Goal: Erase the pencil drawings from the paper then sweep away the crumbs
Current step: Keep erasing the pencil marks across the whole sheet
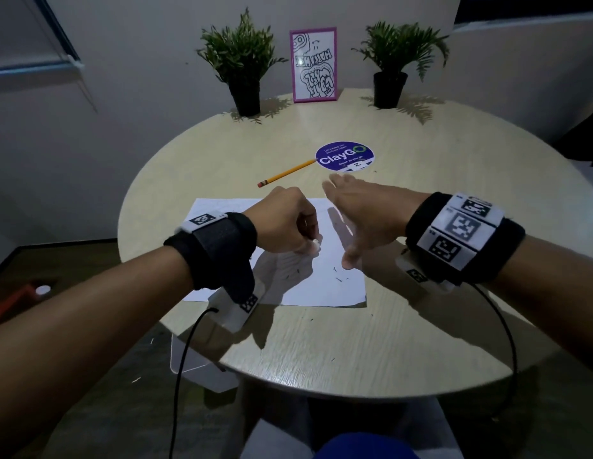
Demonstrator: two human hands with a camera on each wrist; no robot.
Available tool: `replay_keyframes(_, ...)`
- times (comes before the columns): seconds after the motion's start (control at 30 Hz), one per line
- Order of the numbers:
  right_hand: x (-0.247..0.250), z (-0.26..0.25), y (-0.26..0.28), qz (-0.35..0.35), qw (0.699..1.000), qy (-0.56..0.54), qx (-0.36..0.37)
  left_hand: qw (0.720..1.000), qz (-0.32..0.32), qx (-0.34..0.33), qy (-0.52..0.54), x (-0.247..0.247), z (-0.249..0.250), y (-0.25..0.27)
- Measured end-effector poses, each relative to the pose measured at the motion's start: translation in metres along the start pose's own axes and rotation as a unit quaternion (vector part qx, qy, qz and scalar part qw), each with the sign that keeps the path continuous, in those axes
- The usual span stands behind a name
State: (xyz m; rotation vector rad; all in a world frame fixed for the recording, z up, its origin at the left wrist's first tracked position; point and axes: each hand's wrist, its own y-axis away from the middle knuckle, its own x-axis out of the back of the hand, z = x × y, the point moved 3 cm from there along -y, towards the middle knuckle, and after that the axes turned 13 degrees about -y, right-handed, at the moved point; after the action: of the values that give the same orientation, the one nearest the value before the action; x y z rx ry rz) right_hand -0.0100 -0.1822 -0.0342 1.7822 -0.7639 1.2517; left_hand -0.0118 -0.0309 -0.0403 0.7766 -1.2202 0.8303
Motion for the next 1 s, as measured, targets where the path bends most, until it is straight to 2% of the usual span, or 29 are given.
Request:
replay_keyframes(0.1,-0.009,0.000,0.001,-0.076,0.997,-0.012,-0.025,1.000,-0.006,0.002,0.000,0.001,0.000,-0.002)
replay_keyframes(0.17,-0.014,0.005,-0.001,-0.103,0.994,-0.021,-0.040,1.000,-0.003,0.004,-0.005,0.003,-0.002,-0.005)
replay_keyframes(0.27,-0.013,0.007,-0.006,-0.108,0.993,-0.025,-0.043,0.999,0.030,0.016,0.001,0.007,-0.004,-0.012)
replay_keyframes(0.37,-0.012,0.005,-0.006,-0.116,0.992,-0.018,-0.041,0.999,0.047,-0.002,0.003,0.008,0.001,-0.016)
replay_keyframes(0.57,-0.006,-0.003,-0.003,-0.122,0.992,0.008,-0.034,0.995,0.013,-0.089,-0.050,0.002,0.016,0.000)
replay_keyframes(0.7,-0.002,-0.010,-0.003,-0.122,0.992,0.013,-0.028,0.990,-0.034,-0.122,-0.055,0.005,0.020,0.006)
replay_keyframes(0.77,-0.001,-0.010,0.000,-0.115,0.993,0.008,-0.021,0.992,-0.027,-0.111,-0.062,0.009,0.018,-0.001)
replay_keyframes(0.87,-0.001,-0.009,0.003,-0.110,0.994,-0.006,-0.019,0.997,0.026,-0.063,-0.047,0.016,0.011,-0.013)
replay_keyframes(1.0,-0.002,-0.007,0.003,-0.112,0.993,0.004,-0.024,0.997,-0.001,-0.068,-0.047,0.009,0.013,-0.008)
